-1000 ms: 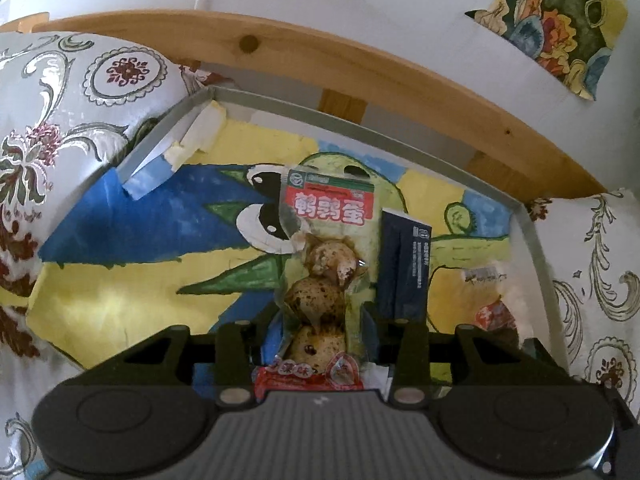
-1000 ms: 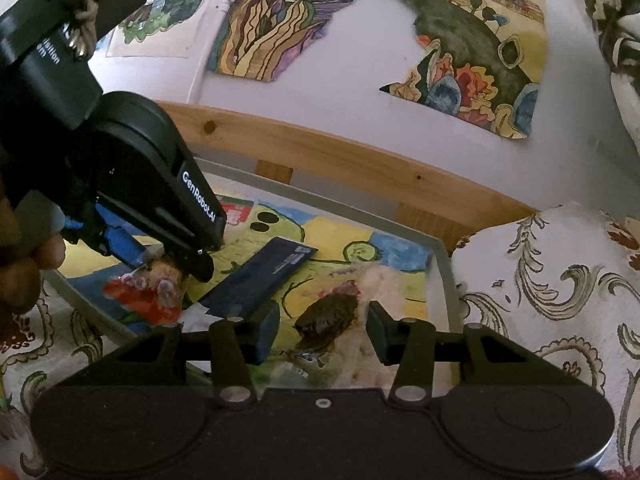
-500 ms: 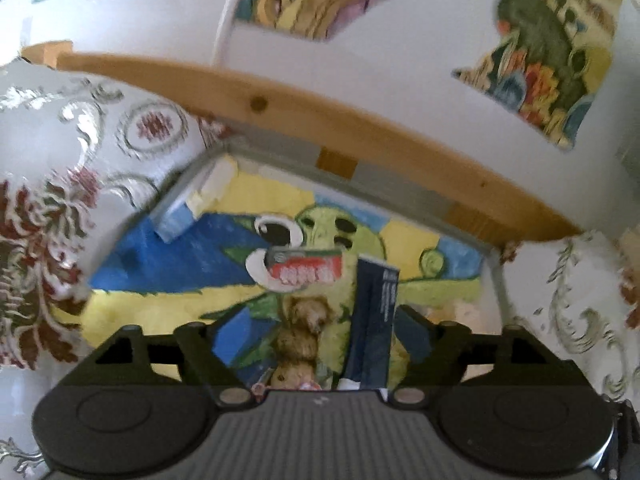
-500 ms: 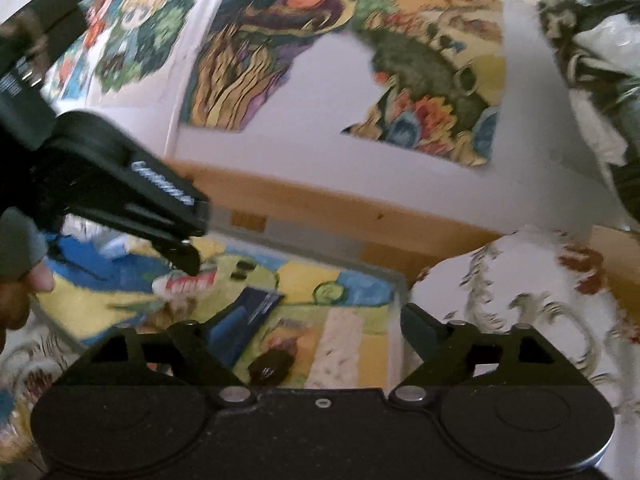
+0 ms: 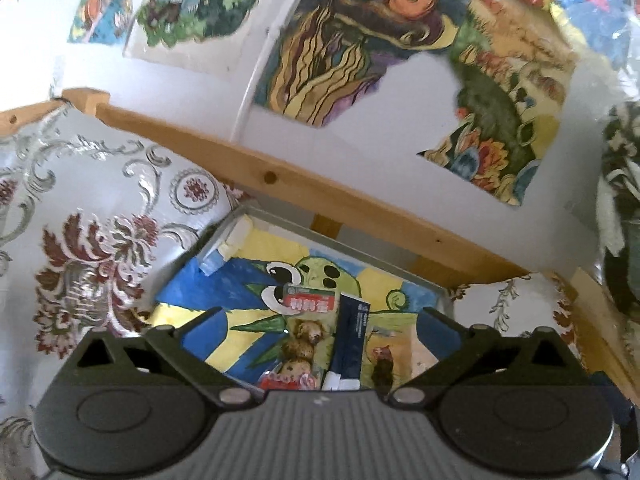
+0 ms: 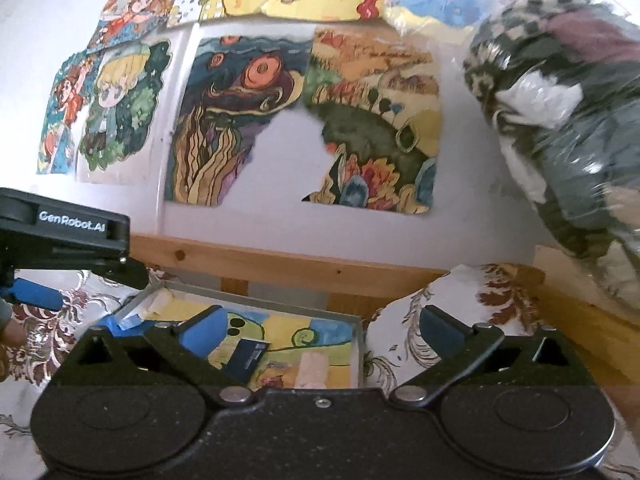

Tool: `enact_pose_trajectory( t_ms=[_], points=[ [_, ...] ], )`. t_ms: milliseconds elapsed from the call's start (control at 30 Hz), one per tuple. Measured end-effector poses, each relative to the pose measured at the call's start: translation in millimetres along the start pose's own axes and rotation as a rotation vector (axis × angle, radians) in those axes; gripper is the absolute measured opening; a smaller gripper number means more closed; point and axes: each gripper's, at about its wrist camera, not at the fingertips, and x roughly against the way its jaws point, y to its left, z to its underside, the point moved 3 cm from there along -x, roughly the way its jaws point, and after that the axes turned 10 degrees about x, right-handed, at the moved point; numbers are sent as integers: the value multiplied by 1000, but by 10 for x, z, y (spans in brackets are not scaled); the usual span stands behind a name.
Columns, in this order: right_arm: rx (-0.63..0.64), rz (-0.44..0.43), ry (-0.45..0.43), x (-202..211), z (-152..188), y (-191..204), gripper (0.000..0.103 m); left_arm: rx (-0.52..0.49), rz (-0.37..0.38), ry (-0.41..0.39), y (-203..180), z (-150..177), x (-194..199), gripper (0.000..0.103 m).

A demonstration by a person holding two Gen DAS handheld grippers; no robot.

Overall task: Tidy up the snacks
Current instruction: 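Open left gripper to drop the bun bag in the tray while right releases the brown snack, then withdraw both tools from the tray back over the snack pile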

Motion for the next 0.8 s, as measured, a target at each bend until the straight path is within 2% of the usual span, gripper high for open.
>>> enact_pose_trajectory(
  t_ms=[433,800],
  points=[
    [-19,-7,-23,784,25,61,102,-105,15,-17,52,280,699,103],
    [-5,14,-53,1393,262,223,102,-30,13,-8,408,554,1120,103]
  ],
)
